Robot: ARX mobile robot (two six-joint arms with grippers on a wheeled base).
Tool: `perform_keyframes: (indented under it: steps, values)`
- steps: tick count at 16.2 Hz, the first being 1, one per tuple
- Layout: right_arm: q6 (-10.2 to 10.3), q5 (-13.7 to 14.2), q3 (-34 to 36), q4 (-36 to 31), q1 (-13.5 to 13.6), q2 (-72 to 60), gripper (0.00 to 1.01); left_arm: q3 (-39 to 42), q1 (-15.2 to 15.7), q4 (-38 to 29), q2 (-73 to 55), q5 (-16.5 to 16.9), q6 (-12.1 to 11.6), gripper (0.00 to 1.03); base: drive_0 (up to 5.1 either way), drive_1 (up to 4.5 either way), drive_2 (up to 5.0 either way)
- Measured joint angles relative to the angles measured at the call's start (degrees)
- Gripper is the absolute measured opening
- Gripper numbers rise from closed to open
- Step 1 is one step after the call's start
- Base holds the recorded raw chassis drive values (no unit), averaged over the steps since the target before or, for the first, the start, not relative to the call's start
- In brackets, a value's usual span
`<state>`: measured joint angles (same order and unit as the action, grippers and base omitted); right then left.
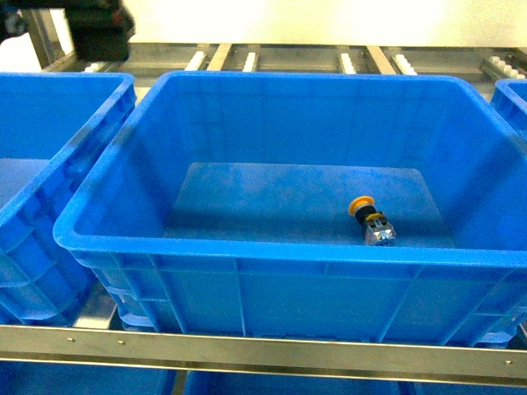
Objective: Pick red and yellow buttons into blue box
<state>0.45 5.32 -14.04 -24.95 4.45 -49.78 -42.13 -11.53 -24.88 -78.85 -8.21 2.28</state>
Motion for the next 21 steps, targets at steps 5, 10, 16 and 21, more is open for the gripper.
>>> perform_keyframes:
  steps: [5,10,16,21]
  values:
    - [0.0,0.0,0.0,0.0,0.0,0.0,0.98,16.3,3.1,19.1,33.3,-9.1,3.4,0.98,0.0,0.00,0.0]
    - [-0.1,-5.0,7.5,-13.8,-4.8,3.6,0.59,26.9,6.1,1.5,38.8,2.4,-0.5,0.66,0.0,0.00,0.0]
    - [-0.3,-5.3,11.7,-6.8,-4.5,16.1,0.02,35.1,11.4,2.1,48.5,8.2,-1.4,0.02,0.0,0.00,0.0]
    - [-0.4,-5.3,13.3,0.3,-4.5,25.2,0.02,38.8,11.4,6.0,56.2,8.2,-1.4,0.02,0.0,0.00,0.0]
